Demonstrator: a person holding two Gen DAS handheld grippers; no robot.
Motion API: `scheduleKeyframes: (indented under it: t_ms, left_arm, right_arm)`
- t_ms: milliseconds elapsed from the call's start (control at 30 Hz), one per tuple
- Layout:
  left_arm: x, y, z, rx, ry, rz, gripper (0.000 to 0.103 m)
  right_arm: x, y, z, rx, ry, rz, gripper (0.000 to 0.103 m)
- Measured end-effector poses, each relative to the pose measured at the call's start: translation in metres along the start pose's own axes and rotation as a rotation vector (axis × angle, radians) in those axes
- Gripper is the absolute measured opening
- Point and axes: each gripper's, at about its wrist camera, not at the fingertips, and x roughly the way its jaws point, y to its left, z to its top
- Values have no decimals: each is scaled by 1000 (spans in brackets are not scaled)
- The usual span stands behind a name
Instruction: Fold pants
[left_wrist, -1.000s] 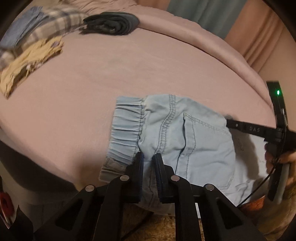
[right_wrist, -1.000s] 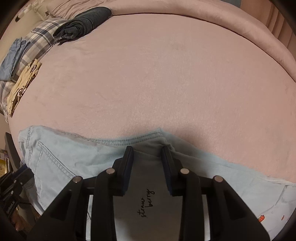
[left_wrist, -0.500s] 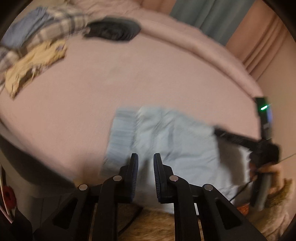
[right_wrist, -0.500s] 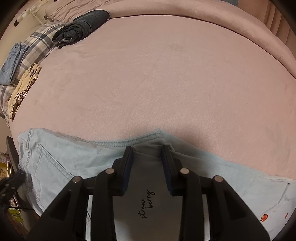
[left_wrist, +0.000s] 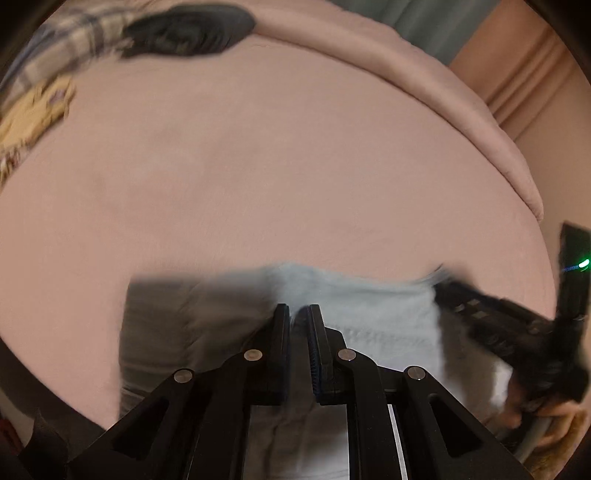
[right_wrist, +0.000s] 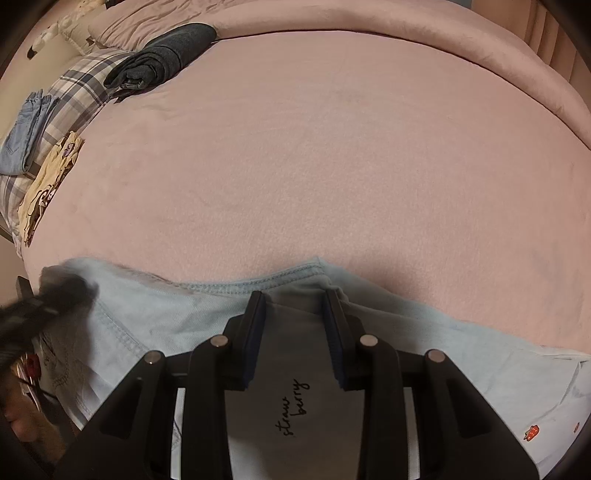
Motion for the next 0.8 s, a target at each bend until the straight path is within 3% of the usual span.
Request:
scheduleKeyframes:
  t_ms: [100, 300, 400, 433, 467, 533, 700, 733, 800]
  left_arm:
    - [-4, 16, -9, -52, -17, -51, 9]
    - [-16, 13, -21, -27, -46, -17, 6]
    - [-18, 20, -23, -42, -44, -37, 6]
    - [-17, 23, -24, -54, -42, -47, 6]
    - [-17, 26, -25, -65, -39, -57, 6]
    - [-17, 26, -31, -63, -43, -47, 6]
    - [-22, 29, -41, -64, -58, -45, 6]
    - [-22, 29, -41, -68, -58, -49, 6]
    - [-21, 29, -41, -64, -57, -51, 6]
  right_arm:
    - [-1, -3, -1, 11, 3, 11, 32]
    - [-18, -6, -2, 40, -17, 20, 29]
    - [-33, -12, 4, 40, -40, 20, 33]
    - [-37, -14, 8, 23, -43, 20, 40]
    - [-38, -17, 13, 13, -43, 23, 55]
    - [-33, -25, 19, 36, -19, 39, 64]
    - [-1, -28, 16, 45, 104, 141, 62]
    - [2, -23, 12, 25, 100, 121, 62]
    - [-1, -11, 7, -38, 55, 75, 51]
